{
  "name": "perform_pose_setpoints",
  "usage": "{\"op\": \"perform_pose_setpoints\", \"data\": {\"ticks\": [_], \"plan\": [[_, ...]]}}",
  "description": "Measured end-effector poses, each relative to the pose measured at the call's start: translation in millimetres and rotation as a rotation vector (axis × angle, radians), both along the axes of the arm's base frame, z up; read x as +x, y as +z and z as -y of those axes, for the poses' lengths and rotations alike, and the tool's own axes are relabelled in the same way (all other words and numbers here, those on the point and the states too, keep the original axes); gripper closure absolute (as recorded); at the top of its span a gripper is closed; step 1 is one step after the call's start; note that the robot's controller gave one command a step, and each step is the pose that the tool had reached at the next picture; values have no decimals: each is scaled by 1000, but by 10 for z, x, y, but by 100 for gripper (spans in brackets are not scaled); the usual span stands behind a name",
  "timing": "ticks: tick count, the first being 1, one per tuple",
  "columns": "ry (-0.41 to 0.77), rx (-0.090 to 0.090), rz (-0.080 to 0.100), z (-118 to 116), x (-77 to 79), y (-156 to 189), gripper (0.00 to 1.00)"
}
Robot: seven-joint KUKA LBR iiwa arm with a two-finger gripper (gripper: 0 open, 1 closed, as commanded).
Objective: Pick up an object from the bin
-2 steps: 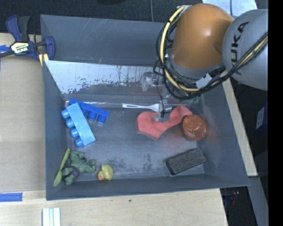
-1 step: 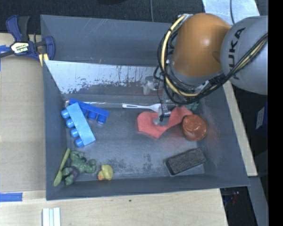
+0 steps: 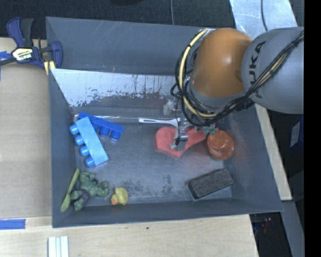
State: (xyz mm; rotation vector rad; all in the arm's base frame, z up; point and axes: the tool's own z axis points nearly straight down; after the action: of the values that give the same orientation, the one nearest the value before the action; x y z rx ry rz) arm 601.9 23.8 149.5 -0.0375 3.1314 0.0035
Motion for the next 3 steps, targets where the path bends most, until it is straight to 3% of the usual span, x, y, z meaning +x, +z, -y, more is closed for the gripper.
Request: {"op": "perform_pose_setpoints", "data": {"ticks": [1,2,3], "plan": [[222,-2,3,121,29,-262,0],[-11,1,6,413,47,-593,0],[142,-1,5,402,58,-754,100]]}}
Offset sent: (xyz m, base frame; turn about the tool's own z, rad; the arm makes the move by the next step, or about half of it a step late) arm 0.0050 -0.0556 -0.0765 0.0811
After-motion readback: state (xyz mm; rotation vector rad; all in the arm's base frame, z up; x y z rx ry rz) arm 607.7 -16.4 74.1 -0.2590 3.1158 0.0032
